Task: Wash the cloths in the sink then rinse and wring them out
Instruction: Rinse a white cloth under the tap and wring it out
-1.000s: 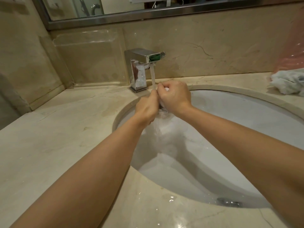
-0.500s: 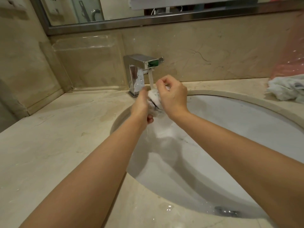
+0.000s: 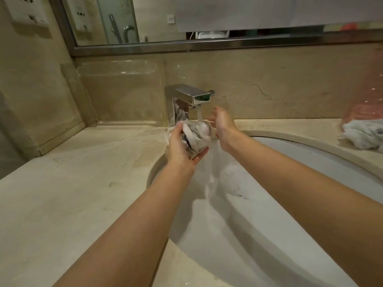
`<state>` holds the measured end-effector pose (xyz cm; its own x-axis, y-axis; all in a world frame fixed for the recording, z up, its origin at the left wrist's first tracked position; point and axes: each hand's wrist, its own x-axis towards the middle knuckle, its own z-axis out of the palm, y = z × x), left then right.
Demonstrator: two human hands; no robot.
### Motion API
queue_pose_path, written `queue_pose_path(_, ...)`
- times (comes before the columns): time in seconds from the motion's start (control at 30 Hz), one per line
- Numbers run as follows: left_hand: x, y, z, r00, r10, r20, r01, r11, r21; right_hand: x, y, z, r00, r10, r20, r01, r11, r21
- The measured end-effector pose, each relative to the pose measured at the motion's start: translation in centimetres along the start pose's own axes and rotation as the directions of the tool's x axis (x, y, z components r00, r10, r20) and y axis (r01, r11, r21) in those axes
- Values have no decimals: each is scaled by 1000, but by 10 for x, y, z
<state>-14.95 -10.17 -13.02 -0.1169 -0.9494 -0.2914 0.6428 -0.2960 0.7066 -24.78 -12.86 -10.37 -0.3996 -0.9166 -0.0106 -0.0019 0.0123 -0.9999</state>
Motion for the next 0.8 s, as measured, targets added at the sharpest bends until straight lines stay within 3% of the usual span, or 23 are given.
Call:
queue_pose_path(0.2,3,5,-4,996,-12,-87,-14,959,-282,17,-18,2,999,24,35,-28,991,127)
queue_pose_path(0.47,4,4,-4,994,-19,-108,-3,980,-199,8,-15,7,998,-64,-15,66,985,160)
queue_pose_path(0.6,-3,2,-2,1000,4,-9,-4,999,-44,-15,-13,-7,998,-24,61,22,999,23)
queue_pose_path(0.7,-5,-2,3,991,99,89,-111,983,148,-43,0,-22,947,249,203,-245,969,-42)
queue_pose_path(0.77,-4,-10,5,957,283,67,-286,879,381,-55,8,-29,902,326,284,-377,914,149)
queue_pose_path(0.8,-4,-13,4,910,406,85,-382,742,550,-59,13,-32,894,340,290,-415,874,253)
